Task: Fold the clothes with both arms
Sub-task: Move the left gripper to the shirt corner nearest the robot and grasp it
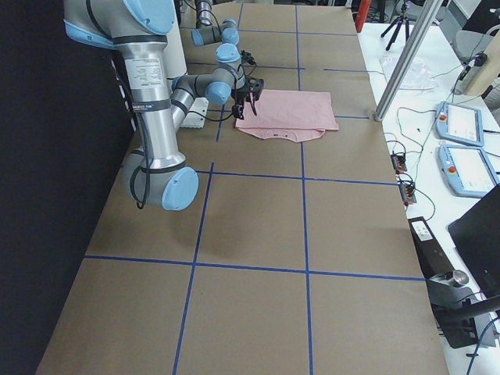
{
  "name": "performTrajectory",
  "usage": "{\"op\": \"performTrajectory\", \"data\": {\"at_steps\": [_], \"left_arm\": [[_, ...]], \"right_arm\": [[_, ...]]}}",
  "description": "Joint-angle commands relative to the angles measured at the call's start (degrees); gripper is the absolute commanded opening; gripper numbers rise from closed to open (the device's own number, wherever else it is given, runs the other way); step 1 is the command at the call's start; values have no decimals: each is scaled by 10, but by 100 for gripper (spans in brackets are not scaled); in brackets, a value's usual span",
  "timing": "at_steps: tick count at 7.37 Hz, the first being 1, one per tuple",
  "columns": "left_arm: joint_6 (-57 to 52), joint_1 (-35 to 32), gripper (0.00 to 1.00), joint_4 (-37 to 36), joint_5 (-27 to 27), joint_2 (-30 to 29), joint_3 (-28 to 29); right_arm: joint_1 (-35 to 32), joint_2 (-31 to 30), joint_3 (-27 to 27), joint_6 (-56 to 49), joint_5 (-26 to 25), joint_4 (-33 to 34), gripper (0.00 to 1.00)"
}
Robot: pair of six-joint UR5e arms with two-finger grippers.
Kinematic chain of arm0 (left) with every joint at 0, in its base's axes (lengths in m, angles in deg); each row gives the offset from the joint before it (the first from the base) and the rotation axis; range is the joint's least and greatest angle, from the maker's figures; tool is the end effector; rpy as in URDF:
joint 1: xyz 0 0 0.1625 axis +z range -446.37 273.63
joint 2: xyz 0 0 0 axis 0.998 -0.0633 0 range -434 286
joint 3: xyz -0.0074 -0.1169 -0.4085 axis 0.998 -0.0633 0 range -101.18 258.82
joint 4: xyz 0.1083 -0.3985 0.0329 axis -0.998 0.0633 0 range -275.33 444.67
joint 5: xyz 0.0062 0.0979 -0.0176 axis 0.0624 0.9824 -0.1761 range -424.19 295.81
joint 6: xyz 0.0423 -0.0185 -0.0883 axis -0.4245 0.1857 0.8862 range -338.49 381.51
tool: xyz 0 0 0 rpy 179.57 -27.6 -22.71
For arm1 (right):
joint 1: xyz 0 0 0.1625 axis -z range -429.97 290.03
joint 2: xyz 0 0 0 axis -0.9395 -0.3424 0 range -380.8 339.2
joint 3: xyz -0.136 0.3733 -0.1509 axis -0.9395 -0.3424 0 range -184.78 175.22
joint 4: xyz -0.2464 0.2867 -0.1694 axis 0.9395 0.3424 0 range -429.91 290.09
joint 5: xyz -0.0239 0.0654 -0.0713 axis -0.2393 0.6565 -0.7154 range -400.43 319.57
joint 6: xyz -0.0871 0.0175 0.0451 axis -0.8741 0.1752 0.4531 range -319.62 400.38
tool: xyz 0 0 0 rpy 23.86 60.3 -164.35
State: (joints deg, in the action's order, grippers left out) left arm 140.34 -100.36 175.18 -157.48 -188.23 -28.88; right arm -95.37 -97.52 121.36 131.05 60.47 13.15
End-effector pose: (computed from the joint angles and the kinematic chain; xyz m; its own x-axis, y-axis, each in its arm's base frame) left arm 0.5581 -0.2705 0.2941 0.5290 -0.6280 -0.5707 0.5238 0.7708 -0.3626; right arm -0.3930 -0.3133 0.2494 0.4970 0.2487 0.8313 -0.2848 0.9517 -0.1145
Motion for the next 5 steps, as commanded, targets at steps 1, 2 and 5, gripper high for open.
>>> {"op": "performTrajectory", "data": {"at_steps": [1, 2, 5], "left_arm": [[-2, -2, 0, 0, 1, 0, -7], [-3, -3, 0, 0, 1, -4, -7], [-10, -9, 0, -1, -1, -6, -24]], "right_arm": [[0, 0, 0, -1, 0, 0, 100], [0, 0, 0, -1, 0, 0, 100], [6, 1, -9, 2, 1, 0, 100]]}}
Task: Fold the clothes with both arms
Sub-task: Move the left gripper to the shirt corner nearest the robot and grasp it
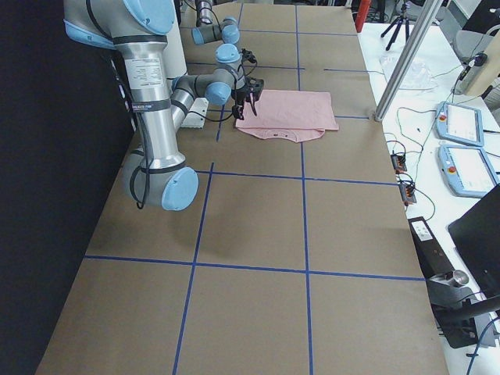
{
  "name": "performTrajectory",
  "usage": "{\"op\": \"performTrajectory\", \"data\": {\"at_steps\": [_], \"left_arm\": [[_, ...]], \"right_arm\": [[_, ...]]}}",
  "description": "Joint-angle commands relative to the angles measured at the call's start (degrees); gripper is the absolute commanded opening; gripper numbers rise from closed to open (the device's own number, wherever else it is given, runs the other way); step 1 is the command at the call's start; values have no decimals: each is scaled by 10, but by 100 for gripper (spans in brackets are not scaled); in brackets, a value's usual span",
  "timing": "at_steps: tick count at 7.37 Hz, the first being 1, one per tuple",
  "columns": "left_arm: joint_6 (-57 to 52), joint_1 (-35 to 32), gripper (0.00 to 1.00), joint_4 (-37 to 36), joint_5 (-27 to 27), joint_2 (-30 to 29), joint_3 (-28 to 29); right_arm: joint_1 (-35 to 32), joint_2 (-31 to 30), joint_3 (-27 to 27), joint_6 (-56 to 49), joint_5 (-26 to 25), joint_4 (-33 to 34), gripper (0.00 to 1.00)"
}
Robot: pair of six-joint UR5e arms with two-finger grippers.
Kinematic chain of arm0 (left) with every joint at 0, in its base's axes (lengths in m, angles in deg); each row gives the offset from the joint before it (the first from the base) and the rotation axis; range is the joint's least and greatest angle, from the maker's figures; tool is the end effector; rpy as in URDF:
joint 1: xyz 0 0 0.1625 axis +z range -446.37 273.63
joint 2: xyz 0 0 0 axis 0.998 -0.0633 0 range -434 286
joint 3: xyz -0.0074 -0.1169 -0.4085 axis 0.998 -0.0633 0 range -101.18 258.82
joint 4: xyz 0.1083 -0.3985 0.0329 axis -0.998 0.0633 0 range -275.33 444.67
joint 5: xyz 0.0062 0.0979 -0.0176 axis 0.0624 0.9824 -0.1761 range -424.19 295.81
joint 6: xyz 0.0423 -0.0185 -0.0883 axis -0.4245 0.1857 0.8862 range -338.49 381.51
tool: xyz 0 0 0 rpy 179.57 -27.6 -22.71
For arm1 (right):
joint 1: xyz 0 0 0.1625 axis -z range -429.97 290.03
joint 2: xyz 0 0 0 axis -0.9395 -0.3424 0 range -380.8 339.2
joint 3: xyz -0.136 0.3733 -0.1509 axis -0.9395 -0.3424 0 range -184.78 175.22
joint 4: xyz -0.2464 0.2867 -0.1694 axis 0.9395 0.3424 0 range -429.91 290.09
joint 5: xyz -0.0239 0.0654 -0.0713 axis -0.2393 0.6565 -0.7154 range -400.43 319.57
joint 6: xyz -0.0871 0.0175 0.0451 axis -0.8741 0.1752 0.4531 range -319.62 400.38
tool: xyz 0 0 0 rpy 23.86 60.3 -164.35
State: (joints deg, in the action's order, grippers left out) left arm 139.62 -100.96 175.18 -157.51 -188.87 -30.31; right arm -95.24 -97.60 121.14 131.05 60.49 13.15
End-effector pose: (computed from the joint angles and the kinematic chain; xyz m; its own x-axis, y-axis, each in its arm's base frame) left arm 0.5502 -0.2750 0.2767 0.5087 -0.6185 -0.5989 0.5123 0.7765 -0.3668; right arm -0.3947 -0.3129 0.2516 0.5015 0.2495 0.8284 -0.2829 0.9522 -0.1155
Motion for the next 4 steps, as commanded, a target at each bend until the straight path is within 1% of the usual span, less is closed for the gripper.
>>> {"op": "performTrajectory", "data": {"at_steps": [1, 2, 3, 4], "left_arm": [[-14, -4, 0, -1, -1, 0, -14], [-16, -5, 0, -1, -2, 0, -15], [-16, -5, 0, 0, -2, 0, -15], [-17, -9, 0, -1, -2, 0, -16]], "right_arm": [[22, 3, -22, 10, -1, 1, 100], [30, 17, -46, 29, -3, 2, 100], [40, 60, -98, 83, -4, 2, 100], [46, 81, -128, 101, -4, 2, 100]]}}
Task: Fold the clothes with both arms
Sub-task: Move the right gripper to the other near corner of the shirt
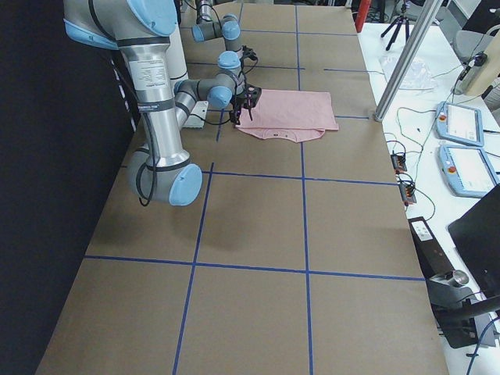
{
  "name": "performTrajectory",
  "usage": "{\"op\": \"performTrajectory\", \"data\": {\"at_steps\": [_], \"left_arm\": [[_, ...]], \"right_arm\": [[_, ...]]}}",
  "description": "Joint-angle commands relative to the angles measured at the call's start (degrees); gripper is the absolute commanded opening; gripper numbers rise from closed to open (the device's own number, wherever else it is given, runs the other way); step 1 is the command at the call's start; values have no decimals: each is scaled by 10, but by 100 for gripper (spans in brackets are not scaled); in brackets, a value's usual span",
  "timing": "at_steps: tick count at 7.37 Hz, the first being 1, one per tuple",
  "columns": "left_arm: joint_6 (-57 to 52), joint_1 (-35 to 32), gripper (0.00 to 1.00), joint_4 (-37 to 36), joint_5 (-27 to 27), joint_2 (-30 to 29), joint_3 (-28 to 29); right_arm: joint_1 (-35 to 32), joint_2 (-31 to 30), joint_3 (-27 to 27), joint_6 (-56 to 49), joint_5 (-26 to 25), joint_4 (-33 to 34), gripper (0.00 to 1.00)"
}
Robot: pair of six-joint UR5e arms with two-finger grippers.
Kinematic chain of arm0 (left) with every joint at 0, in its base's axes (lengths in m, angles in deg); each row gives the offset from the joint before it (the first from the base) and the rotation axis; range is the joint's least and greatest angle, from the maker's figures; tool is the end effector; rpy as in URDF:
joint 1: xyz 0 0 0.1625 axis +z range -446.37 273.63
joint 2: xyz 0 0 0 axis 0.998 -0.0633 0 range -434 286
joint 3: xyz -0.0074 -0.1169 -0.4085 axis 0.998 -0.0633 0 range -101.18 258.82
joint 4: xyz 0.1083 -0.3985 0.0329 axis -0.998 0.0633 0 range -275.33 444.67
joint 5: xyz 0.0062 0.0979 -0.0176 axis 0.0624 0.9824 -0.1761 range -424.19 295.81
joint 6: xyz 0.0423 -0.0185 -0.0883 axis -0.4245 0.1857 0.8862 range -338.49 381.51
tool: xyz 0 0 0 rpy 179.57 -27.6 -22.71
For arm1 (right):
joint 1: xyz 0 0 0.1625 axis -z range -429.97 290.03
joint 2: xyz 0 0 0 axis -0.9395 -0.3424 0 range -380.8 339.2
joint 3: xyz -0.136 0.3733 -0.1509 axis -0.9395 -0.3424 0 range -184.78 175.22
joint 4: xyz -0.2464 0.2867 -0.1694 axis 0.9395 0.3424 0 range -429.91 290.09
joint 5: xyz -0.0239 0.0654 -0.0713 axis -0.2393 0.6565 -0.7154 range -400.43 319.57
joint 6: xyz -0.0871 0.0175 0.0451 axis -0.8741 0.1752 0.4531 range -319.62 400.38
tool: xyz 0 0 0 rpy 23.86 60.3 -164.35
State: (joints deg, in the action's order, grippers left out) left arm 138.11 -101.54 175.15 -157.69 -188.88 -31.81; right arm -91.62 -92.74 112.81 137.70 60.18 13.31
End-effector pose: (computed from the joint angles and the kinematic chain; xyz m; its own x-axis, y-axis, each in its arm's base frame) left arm 0.5404 -0.2783 0.2657 0.5016 -0.5991 -0.6241 0.4959 0.7902 -0.3601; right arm -0.4635 -0.3077 0.2667 0.5331 0.3464 0.7719 -0.2973 0.9309 -0.2123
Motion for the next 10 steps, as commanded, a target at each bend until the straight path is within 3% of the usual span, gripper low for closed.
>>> {"op": "performTrajectory", "data": {"at_steps": [1, 4, 10], "left_arm": [[-17, -8, 0, 0, -1, 0, -9], [-33, -15, 0, 0, -1, 3, -18], [-33, -15, 0, 1, -2, 3, -17]], "right_arm": [[14, 45, -69, 61, -1, -2, 100], [50, 61, -121, 76, -44, -6, 100], [55, 74, -141, 76, -45, -6, 98]]}}
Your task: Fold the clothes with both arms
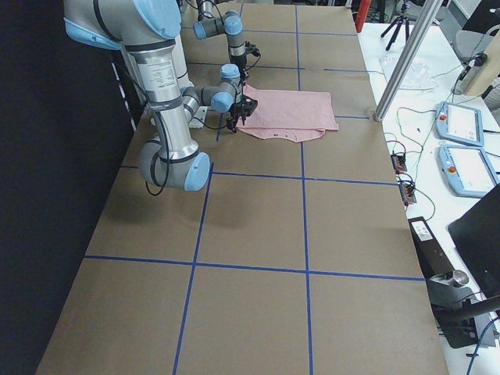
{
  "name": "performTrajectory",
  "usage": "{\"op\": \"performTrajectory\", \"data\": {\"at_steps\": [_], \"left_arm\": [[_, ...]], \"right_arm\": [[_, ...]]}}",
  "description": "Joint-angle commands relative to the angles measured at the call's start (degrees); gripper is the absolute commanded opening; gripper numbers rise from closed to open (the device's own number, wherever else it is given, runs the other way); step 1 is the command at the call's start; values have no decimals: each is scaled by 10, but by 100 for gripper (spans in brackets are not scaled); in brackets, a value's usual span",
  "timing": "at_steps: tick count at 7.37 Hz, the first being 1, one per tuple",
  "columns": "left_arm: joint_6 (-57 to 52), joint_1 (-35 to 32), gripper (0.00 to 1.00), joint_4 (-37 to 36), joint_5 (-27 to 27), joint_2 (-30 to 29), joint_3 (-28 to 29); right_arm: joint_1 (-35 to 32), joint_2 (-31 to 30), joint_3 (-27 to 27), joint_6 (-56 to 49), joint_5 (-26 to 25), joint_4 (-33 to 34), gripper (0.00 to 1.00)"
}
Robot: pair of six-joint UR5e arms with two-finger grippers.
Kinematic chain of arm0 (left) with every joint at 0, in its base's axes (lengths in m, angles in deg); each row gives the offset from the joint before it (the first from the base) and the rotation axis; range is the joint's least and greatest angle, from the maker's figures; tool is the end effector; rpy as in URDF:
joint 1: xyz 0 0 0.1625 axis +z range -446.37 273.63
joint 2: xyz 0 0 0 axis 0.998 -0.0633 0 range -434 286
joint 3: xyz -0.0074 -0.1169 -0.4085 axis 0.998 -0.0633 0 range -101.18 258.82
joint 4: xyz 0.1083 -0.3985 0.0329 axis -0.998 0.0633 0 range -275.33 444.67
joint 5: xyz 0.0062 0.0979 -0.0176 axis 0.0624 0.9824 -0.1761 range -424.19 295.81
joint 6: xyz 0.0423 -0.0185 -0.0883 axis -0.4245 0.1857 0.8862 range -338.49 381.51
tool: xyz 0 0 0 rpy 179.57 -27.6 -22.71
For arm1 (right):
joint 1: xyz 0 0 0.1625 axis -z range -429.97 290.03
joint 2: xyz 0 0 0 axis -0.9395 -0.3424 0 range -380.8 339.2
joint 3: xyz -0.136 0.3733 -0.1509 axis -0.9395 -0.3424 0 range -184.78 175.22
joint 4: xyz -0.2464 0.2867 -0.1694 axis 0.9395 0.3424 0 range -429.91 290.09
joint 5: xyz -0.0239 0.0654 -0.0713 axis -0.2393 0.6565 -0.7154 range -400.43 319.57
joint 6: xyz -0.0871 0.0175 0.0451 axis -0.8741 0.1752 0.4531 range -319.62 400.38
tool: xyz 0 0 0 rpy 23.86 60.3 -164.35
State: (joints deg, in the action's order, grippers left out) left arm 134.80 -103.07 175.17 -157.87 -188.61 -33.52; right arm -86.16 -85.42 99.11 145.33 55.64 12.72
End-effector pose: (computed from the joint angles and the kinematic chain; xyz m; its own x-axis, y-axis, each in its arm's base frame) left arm 0.5242 -0.2898 0.2561 0.4994 -0.5618 -0.6595 0.4779 0.8136 -0.3313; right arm -0.5672 -0.2925 0.2937 0.5844 0.4368 0.6838 -0.3666 0.8940 -0.2577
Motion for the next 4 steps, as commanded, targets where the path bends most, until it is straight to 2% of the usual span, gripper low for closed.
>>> {"op": "performTrajectory", "data": {"at_steps": [1, 2, 3, 4], "left_arm": [[0, 0, 0, 0, 0, 0, 0], [0, 0, 0, 0, 0, 0, 0], [0, 0, 0, 0, 0, 0, 0], [0, 0, 0, 0, 0, 1, 0]], "right_arm": [[1, 1, -4, 0, 0, 0, 89], [1, 1, -4, 0, 0, 0, 56], [0, 0, -4, -4, 0, 0, 29], [1, 0, -4, -5, 0, 0, 12]]}}
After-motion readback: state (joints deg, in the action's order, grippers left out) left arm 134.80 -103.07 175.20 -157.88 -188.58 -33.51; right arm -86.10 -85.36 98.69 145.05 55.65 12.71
